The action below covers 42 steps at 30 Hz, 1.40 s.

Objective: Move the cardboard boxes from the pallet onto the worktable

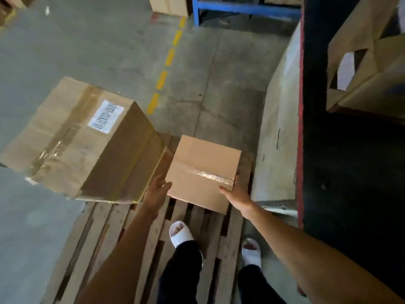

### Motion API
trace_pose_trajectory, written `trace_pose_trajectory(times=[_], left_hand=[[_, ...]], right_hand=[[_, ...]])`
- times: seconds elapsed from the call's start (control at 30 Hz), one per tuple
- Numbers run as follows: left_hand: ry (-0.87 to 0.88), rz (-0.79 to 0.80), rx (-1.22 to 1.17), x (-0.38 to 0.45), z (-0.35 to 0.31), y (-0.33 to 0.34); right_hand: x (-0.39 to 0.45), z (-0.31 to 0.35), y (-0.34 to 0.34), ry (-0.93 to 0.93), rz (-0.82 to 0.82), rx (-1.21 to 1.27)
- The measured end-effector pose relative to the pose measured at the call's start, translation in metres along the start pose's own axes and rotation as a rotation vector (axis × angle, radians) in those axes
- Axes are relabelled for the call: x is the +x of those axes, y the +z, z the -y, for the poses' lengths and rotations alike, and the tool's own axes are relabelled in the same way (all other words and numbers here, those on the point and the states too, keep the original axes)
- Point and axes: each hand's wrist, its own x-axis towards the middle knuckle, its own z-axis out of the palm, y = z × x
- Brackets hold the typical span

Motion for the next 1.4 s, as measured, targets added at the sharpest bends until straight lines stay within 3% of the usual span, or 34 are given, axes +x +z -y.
trace_pose_trajectory(times=[0.13,0.23,0.43,0.6,0.8,0.97,1.2,1.4], left_hand=[[0.034,0.237,0.021,0.115,0.020,-0.017],[0.024,0.362,0.089,0.201,0.074,-0.020],[-0.003,0.429,0.186,0.228,0.086,-0.010],[-0.004,0.374,0.146,0.183,0.057,0.000],[-0.101,0.239,0.085,0.108,0.014,-0.022],[0.161,0.076,0.048,0.000,-0.040,-0.023],[0.441,0.120,-0.006,-0.184,-0.101,-0.013],[0.642,0.159,-0.058,-0.323,-0.144,0.060]], right_hand=[[0.065,-0.018,0.040,0.221,-0.156,0.147],[0.084,-0.023,0.055,0.333,-0.254,0.223],[0.101,-0.072,0.076,0.392,-0.270,0.367],[0.082,-0.051,0.072,0.321,-0.234,0.342],[0.017,0.000,0.029,0.054,-0.251,0.237],[-0.063,0.035,-0.020,-0.193,-0.318,0.167],[-0.203,0.038,-0.114,-0.511,-0.348,0.157],[-0.307,0.005,-0.227,-0.626,-0.456,0.183]])
